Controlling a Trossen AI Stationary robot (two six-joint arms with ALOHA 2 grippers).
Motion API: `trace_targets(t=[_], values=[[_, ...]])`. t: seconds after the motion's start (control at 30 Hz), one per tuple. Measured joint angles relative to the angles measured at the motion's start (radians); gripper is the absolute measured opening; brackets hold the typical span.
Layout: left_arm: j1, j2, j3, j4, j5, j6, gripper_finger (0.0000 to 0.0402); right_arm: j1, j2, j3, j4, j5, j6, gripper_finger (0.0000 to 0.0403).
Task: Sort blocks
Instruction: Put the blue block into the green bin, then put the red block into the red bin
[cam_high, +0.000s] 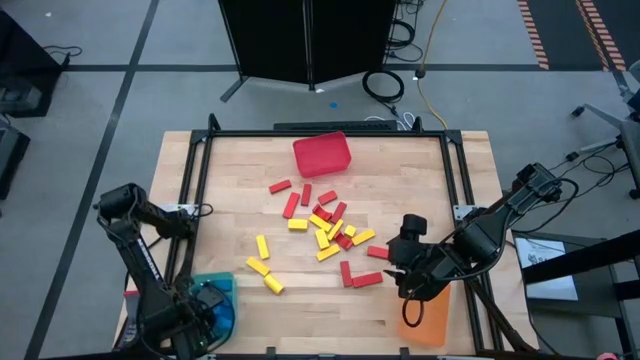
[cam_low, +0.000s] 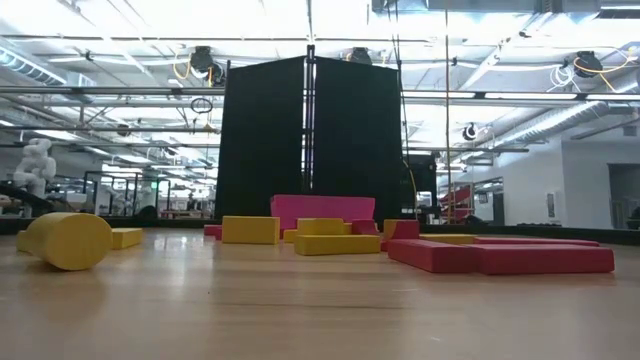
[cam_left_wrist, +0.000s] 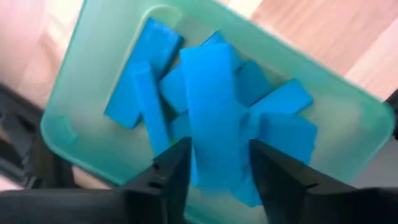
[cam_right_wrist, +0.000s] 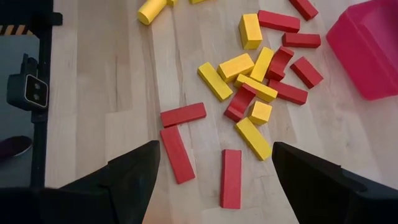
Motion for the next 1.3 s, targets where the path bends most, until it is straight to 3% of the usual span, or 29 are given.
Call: trace_targets(t=[0.27, 0.5, 0.63, 1.0, 1.1, 1.3], values=[[0.000, 0.000, 0.002, -0.021, 0.024, 0.009, 0.0247, 0.000, 0.002, 0.000, 0.000, -0.001, 0.031, 0.0306], [0.017, -0.050, 0.049, -0.023, -0.016, 0.026, 0.0264, -0.031, 0.137, 0.000, -0.001, -0.036, -0.004, 0.0306], [0.041, -0.114, 0.076, -0.024, -0.125, 0.029, 0.0265, -0.062, 0.236, 0.000, 0.046, -0.058, -0.083, 0.0306], [0.101, -0.279, 0.084, -0.059, -0.598, 0.037, 0.0265, -0.125, 0.469, 0.000, 0.193, -0.341, -0.339, 0.0306], [0.113, -0.286, 0.084, -0.058, -0.648, 0.069, 0.0265, -0.132, 0.524, 0.000, 0.189, -0.381, -0.385, 0.0306], [0.131, -0.286, 0.084, -0.056, -0.651, 0.134, 0.0264, -0.149, 0.605, -0.001, 0.185, -0.380, -0.480, 0.0306]])
